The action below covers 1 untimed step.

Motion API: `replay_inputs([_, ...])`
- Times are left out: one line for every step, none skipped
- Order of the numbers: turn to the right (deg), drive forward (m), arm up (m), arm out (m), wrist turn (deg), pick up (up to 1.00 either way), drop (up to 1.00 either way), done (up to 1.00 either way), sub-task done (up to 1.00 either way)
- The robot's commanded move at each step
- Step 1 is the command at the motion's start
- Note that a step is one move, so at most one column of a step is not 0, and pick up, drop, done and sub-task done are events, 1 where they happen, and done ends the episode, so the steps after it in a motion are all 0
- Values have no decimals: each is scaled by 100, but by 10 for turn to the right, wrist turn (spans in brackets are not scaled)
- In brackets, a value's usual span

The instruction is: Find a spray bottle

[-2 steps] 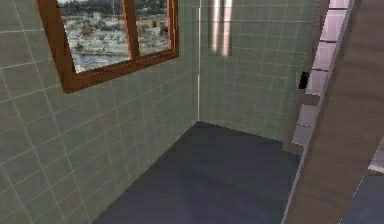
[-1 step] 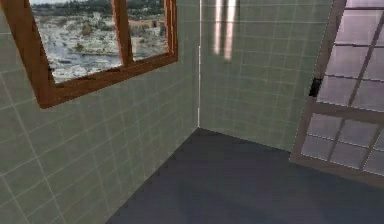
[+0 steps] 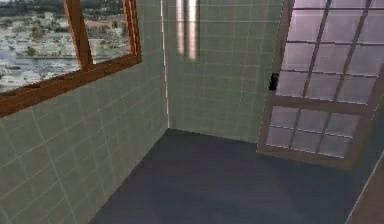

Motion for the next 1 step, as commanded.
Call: replay_inputs([0, 45, 0, 0, 0, 0, 0, 0, 0])
